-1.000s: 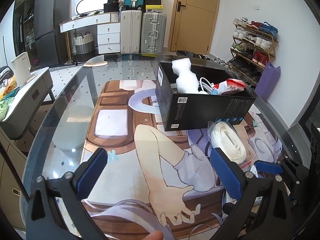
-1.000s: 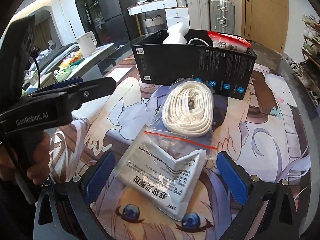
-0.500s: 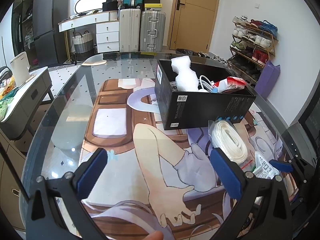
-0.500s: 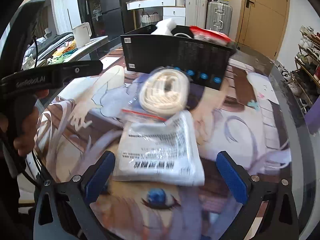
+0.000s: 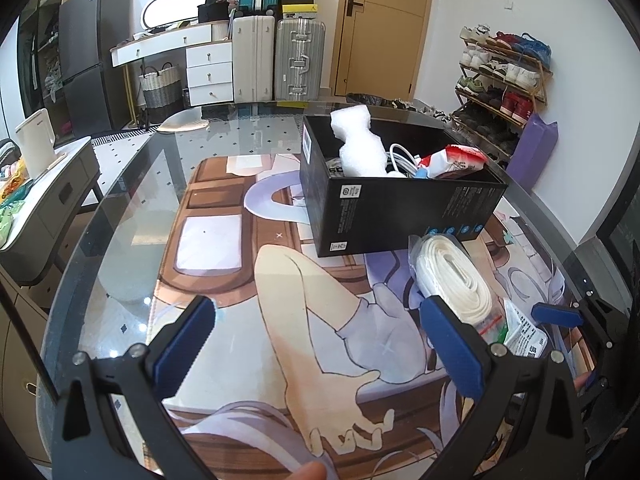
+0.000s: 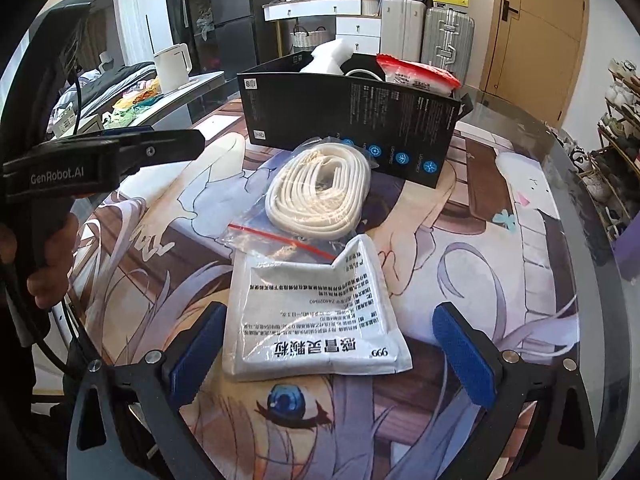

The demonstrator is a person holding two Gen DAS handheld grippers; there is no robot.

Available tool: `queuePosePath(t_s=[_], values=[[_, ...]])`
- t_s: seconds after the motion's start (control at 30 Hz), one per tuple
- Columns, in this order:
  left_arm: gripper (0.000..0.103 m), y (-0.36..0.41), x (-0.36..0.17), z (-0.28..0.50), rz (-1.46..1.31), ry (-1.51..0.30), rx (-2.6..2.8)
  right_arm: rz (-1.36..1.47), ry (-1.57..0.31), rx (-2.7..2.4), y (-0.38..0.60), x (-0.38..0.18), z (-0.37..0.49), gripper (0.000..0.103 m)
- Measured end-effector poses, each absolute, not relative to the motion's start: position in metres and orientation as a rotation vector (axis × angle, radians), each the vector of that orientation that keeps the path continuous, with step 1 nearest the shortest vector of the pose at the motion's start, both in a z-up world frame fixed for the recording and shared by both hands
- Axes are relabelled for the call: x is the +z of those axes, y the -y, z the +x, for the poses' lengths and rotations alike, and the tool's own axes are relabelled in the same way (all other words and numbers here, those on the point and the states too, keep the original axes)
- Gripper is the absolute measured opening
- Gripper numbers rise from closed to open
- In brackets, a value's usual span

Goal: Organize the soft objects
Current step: 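Move the right gripper to the white printed sachet while the left approaches the bagged rope, then close the left gripper on the bagged white rope while the right lifts the white sachet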

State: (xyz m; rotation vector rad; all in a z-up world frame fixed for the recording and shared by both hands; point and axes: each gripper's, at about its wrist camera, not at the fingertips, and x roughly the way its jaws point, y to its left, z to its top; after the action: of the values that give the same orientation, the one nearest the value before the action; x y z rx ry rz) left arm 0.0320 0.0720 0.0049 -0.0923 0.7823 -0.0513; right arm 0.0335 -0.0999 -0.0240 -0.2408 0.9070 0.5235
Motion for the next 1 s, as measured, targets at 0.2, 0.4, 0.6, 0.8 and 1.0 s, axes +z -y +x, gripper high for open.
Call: queuePosePath(t_s=[0.2, 0.4, 0.6, 0.8, 1.0], values=[[0.103, -0.069, 0.002, 0.034, -0.088, -0.792, -0.057, -0.239, -0.895, 0.532, 0.103, -0.025, 0.031, 0.099], [0.103, -0.067, 0.000, 0.036, -0.089, -0.797, -0.059, -0.254, -0.874, 0.575, 0.107, -0.022, 0.025, 0.085], [0.103, -0.065, 0.000, 0.036, -0.084, -0.798, -0.062, -0.253, -0.871, 0.585, 0.110, -0.022, 0.025, 0.083], [0.103, -0.064, 0.000, 0.036, -0.084, -0.798, -0.064, -0.239, -0.864, 0.607, 0.114, -0.021, 0.021, 0.075], [0.103, -0.063, 0.001, 0.036, -0.080, -0.800, -0.066, -0.229, -0.851, 0.621, 0.124, -0.020, 0.015, 0.068]])
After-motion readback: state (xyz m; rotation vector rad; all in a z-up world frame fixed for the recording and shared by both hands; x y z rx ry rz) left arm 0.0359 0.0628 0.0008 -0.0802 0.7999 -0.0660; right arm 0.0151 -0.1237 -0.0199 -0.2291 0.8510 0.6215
